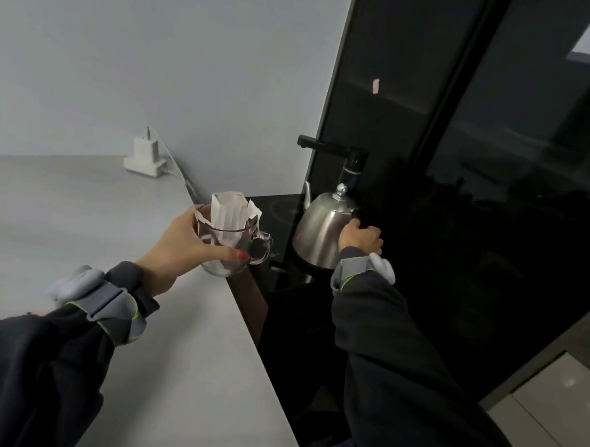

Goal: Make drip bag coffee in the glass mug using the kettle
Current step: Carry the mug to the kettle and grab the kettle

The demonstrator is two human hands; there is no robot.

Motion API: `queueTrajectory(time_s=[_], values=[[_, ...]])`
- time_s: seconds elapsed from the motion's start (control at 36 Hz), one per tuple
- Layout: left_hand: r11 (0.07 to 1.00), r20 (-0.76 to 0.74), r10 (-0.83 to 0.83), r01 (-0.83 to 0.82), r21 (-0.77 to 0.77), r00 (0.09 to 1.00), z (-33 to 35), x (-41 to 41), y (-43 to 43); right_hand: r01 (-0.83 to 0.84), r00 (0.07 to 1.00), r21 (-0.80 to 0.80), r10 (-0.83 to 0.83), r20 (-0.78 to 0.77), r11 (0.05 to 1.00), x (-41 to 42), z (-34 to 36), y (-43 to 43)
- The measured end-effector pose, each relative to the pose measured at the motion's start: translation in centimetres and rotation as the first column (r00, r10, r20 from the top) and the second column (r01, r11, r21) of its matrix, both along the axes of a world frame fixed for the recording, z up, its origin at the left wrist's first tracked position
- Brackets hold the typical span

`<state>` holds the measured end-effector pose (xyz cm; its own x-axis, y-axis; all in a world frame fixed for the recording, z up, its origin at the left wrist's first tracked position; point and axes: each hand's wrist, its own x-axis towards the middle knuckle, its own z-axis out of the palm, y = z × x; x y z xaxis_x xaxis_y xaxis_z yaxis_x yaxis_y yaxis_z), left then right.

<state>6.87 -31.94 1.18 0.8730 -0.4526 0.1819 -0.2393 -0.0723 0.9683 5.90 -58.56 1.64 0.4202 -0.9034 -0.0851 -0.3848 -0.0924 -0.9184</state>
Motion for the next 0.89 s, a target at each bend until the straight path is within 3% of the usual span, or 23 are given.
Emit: queueTrajectory(time_s=[0.19,0.58,0.89], values=[[0.998,-0.049,0.048,-0.046,0.040,0.998,-1.1,0.7,0.5,0.044,0.998,0.143,-0.048,0.028,0.989,0.2,-1.9,-2.3],[0.996,-0.058,0.068,-0.065,0.056,0.996,-1.5,-0.4,1.1,0.102,0.935,0.415,-0.229,0.269,0.904,0.6,-1.0,-0.9],[0.996,-0.080,0.086,-0.084,0.029,0.993,-1.3,-0.9,1.7,0.078,0.900,0.357,-0.220,0.377,0.931,-0.2,4.1,-1.4]])
